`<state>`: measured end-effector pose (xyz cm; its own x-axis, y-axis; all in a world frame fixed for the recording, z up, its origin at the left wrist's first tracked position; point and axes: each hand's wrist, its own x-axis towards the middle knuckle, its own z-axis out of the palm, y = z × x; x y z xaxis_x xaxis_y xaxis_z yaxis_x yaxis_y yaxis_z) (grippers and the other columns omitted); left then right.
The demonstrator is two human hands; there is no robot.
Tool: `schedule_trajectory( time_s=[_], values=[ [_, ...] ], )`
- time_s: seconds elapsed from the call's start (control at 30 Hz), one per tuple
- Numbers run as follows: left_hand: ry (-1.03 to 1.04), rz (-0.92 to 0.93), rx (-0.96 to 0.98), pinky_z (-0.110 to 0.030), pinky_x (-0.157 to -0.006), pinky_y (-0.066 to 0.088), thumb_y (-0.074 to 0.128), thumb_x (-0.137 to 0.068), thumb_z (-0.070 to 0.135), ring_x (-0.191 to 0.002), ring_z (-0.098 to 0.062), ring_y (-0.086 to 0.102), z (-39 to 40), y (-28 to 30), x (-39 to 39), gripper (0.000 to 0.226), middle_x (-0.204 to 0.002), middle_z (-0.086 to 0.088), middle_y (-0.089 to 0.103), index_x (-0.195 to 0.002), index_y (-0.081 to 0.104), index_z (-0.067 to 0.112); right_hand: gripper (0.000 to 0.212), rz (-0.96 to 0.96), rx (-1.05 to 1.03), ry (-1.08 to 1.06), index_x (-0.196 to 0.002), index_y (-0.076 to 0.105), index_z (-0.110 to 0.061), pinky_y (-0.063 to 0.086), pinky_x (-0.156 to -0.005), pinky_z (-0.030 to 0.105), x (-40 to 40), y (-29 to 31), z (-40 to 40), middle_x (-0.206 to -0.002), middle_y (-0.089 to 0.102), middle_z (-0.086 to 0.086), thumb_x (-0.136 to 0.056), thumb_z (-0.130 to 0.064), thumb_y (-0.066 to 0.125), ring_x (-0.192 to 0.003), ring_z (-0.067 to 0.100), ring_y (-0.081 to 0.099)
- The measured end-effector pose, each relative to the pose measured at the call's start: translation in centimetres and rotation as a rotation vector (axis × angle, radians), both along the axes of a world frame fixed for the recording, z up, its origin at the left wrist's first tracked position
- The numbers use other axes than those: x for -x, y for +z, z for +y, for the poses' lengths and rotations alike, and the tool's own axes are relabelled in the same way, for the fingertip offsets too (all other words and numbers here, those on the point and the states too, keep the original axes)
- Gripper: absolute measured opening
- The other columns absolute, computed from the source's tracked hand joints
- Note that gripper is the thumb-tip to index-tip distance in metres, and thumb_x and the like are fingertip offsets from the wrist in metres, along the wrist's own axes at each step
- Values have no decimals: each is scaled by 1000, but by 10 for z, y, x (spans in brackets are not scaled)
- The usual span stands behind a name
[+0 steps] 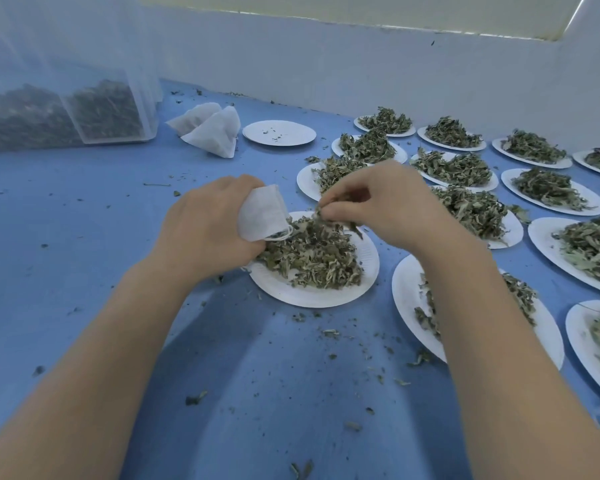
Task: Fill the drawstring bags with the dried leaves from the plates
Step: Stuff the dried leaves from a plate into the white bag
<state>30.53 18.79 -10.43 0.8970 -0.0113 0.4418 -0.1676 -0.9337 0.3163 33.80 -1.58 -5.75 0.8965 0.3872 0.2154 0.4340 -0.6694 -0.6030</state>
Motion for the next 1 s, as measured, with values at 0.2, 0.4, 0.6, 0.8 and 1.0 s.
schedule_trajectory(
  time_s=[0.2,0.4,0.6,0.8,1.0],
  values=[
    [-35,-19,20,-32,-77,37,74,-65,25,-102,-29,53,-5,0,0,58,-111,0,59,-120,52,24,8,45,-332,39,-85,74,-19,53,-65,13,5,5,3,-73,71,-5,-78,-15,74,-62,-1,61],
    [-56,-106,99,-30,-71,34,73,-64,33,-92,-25,54,-11,0,1,54,-102,4,59,-113,55,24,9,23,-133,88,-86,75,-23,51,-75,26,7,3,22,-66,65,-9,-77,-21,75,-63,9,60],
    [-118,-119,90,-29,-70,38,70,-61,42,-87,-24,57,-19,-1,2,57,-99,1,63,-111,58,17,14,-19,-36,153,-94,75,-20,38,-61,19,14,2,33,-71,65,-3,-84,-22,66,-63,5,49],
    [-102,-97,140,-36,-76,45,70,-64,42,-93,-22,57,-19,0,3,57,-103,4,62,-114,57,20,24,125,23,304,-105,72,-17,50,-86,41,18,10,23,-96,70,13,-87,-9,57,-90,28,64],
    [-102,-101,213,-21,-72,33,54,-56,58,-85,-4,47,-23,1,5,64,-94,19,53,-111,57,25,18,-46,21,163,-86,76,-23,44,-56,13,19,7,34,-76,71,-1,-80,-11,64,-66,9,58]
  ],
)
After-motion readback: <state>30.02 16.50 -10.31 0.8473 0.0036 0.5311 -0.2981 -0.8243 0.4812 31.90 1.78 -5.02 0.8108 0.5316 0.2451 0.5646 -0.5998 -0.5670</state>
